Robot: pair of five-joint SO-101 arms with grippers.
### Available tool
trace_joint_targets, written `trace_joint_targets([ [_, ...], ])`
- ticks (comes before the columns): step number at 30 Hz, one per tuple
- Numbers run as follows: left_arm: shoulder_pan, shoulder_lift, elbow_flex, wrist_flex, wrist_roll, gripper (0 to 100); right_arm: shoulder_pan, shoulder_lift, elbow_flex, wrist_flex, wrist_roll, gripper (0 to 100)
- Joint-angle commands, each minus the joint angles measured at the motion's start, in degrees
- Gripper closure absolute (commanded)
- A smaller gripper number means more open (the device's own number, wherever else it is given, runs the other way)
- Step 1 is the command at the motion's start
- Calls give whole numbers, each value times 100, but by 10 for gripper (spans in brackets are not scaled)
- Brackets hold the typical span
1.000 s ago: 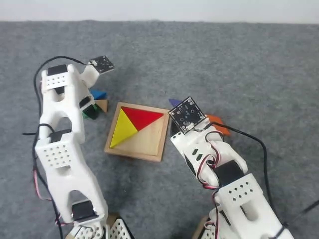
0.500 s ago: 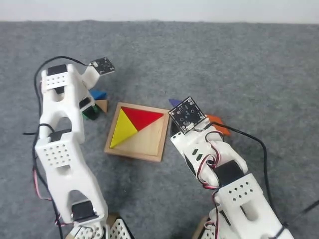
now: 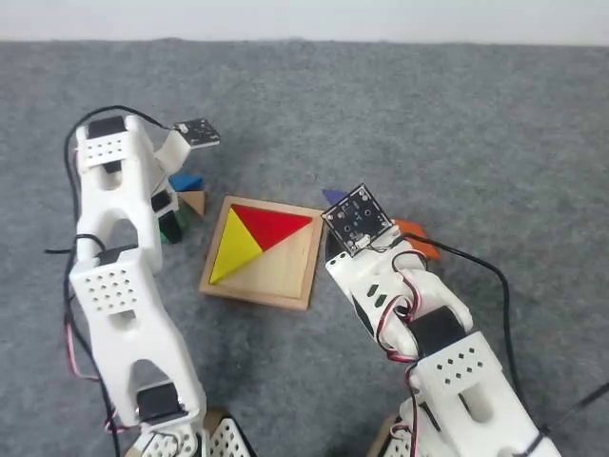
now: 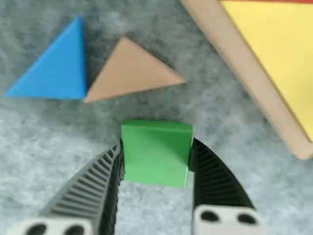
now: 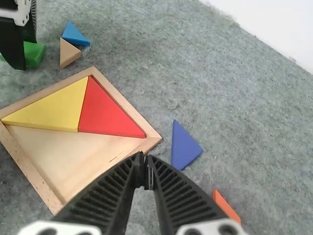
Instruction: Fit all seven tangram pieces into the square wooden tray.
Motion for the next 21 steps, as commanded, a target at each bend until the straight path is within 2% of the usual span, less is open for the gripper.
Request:
trace_joint_targets([
  [1,-18,-105,-585,624,-62,899,66,-163,-53,-145,-35,991],
  [4,35,-404,-611,624,941,898,75,-171,-53,-145,-35,991],
  [6,105,-738,-409,624,1292,898,75,-171,-53,-145,-35,991],
  [12,554,-2505,1508,501,1371,898,66,-171,-53,-145,-35,991],
  [16,1002,-3851,3204,-202,1468,898,75,-171,-53,-145,-35,991],
  [21,1688,-5011,5007,-1486,2242,898,84,-171,-53,-145,-35,991],
])
